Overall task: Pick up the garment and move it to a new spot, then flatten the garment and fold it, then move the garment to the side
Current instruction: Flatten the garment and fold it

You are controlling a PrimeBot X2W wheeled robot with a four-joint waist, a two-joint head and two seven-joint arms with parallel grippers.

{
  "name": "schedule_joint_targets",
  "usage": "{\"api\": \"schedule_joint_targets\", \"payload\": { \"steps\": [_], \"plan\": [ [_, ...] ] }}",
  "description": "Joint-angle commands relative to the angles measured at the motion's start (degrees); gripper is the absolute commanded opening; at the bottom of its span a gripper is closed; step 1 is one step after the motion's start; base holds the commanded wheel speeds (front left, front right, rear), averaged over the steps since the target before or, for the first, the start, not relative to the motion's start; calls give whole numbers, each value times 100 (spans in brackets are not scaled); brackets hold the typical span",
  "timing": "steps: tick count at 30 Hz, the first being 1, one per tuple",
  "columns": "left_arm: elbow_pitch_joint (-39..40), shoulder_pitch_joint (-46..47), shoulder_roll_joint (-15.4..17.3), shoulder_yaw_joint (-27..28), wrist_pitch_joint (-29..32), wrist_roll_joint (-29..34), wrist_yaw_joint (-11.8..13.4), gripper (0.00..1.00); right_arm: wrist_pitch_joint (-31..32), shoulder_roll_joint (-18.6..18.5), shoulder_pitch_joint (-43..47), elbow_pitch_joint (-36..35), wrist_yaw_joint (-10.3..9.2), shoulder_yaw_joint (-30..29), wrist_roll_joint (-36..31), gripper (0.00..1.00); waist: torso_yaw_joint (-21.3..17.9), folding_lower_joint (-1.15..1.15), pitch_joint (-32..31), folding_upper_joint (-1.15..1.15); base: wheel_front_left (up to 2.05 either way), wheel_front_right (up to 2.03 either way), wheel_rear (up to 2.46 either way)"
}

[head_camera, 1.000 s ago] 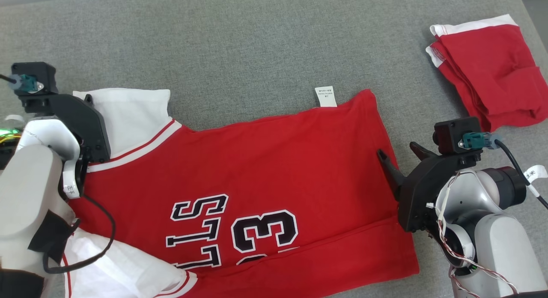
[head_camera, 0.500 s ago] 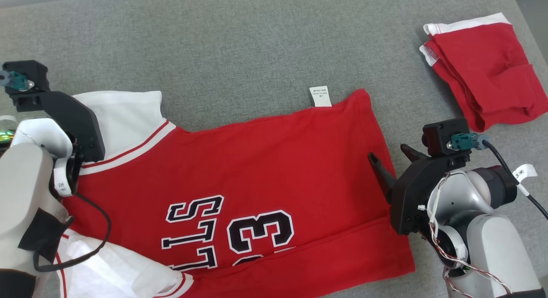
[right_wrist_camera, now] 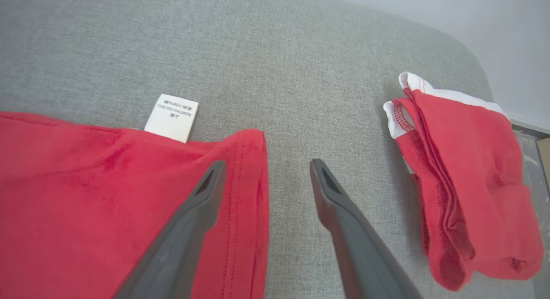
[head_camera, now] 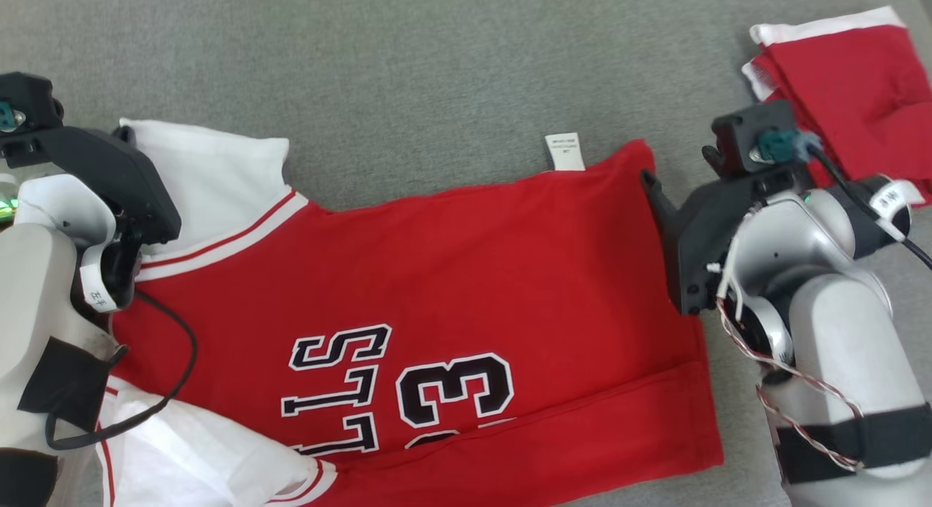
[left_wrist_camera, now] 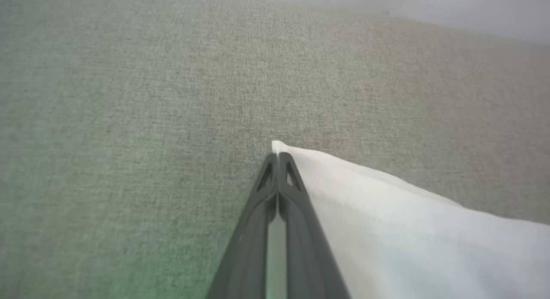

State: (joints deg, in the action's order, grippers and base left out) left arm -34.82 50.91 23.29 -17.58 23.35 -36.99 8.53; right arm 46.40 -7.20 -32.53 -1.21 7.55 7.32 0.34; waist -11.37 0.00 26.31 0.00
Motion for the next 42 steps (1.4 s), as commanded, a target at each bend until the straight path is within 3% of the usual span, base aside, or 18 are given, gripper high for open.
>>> {"api": "schedule_joint_targets", "payload": {
  "steps": [1,13,24,36,42],
  "plan": [
    [-7,18,-6,10,3,-14,1,0,49,-31,-83,134,-15,-5,-135,100,105,0,91,0,0,0,0],
    [278,46,97,85,41,-124,51,0,-225,126,-495,870,-15,-274,-591,100,221,0,152,0,0,0,0],
    [413,-25,80,59,65,-189,74,0,-16,293,-516,524,-16,-249,-520,100,233,0,98,0,0,0,0],
    [623,47,212,92,139,-243,112,0,-389,259,-799,1574,-16,-393,-1027,100,249,0,314,0,0,0,0],
    [677,-50,246,87,137,-261,138,0,-226,337,-763,1805,-15,-413,-805,100,244,0,264,0,0,0,0]
  ]
}}
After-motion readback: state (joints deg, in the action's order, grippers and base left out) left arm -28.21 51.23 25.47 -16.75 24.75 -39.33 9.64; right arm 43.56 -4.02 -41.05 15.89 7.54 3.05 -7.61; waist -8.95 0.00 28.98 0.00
